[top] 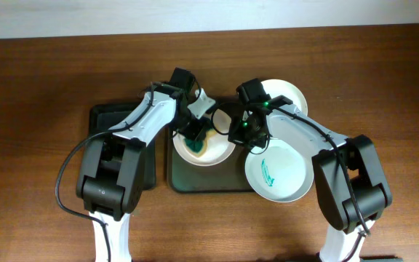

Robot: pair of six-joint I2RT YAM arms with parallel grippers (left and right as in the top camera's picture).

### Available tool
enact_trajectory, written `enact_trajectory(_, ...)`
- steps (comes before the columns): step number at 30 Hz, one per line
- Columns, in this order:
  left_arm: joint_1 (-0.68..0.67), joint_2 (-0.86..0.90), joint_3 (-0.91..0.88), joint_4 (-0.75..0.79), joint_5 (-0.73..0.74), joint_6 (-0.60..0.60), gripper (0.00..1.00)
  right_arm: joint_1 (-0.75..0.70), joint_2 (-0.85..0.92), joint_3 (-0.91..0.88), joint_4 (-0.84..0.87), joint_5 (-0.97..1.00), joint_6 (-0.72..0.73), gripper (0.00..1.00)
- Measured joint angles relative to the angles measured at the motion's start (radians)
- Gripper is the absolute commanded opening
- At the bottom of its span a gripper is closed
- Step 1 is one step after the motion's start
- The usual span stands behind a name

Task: Clean dirty plates on tray and stack at the side
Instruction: 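Scrub the left plate's green mark with the sponge, right gripper holding rim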

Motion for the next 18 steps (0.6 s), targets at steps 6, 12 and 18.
enact_trajectory(6,-0.010,0.000,0.010,0.102,-0.249,-0.306,0.00,0.000,0.002,0.000,0.012,-0.001,0.002,0.04)
enact_trajectory(12,-0.010,0.000,0.024,0.028,-0.190,-0.248,0.00,0.001,0.005,0.003,0.006,-0.001,0.005,0.04)
enact_trajectory(18,0.000,0.004,0.024,-0.120,0.043,-0.034,0.00,0.001,0.005,0.003,0.003,-0.001,0.002,0.04)
